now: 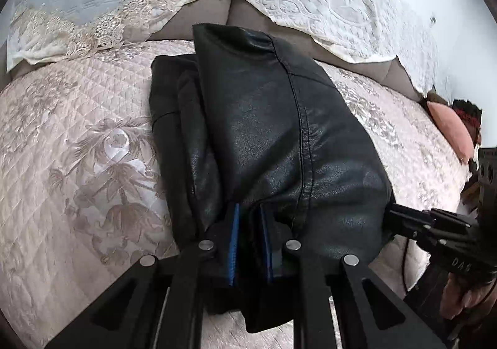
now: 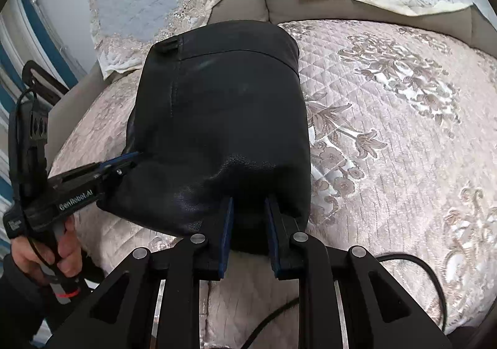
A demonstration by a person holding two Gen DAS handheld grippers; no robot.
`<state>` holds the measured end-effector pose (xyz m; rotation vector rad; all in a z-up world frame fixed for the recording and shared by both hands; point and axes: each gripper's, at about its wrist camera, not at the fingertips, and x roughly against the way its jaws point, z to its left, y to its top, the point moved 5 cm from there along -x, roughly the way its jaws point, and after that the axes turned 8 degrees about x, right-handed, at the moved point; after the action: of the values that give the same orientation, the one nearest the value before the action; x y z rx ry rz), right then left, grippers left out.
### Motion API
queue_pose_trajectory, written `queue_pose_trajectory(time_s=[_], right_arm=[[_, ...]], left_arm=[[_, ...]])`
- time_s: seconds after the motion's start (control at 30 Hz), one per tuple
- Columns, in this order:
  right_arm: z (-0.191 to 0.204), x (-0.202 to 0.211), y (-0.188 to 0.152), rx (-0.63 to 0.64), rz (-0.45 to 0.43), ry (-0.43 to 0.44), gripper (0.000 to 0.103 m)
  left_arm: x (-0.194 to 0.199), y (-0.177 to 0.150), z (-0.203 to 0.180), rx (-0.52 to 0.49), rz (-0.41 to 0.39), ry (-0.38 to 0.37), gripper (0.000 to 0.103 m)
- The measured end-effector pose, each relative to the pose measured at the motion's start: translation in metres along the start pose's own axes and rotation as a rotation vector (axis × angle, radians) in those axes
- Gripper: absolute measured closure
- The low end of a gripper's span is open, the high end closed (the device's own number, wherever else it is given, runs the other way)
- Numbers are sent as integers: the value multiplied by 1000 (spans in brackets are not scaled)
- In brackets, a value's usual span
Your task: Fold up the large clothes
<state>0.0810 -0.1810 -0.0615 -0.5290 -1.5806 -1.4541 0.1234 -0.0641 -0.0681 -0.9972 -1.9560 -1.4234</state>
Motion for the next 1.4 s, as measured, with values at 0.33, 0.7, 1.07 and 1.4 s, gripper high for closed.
queue_pose_trajectory(time_s=[0.33,0.7,1.07,1.4], right_arm=[[-10,40,22,-21,-108,19,63],[-17,9,48,-18,-70,12,63],[-24,-18,46,-37,9,-10,61],[-40,-10,43,-96,-8,64,40]], left_arm=[[47,24,-3,30,-81,-46,71],[-25,79,-1,41,-14,-15,70],[-34,71,2,-1,-9,51,74],[3,44,22,96,-11,-19,35]])
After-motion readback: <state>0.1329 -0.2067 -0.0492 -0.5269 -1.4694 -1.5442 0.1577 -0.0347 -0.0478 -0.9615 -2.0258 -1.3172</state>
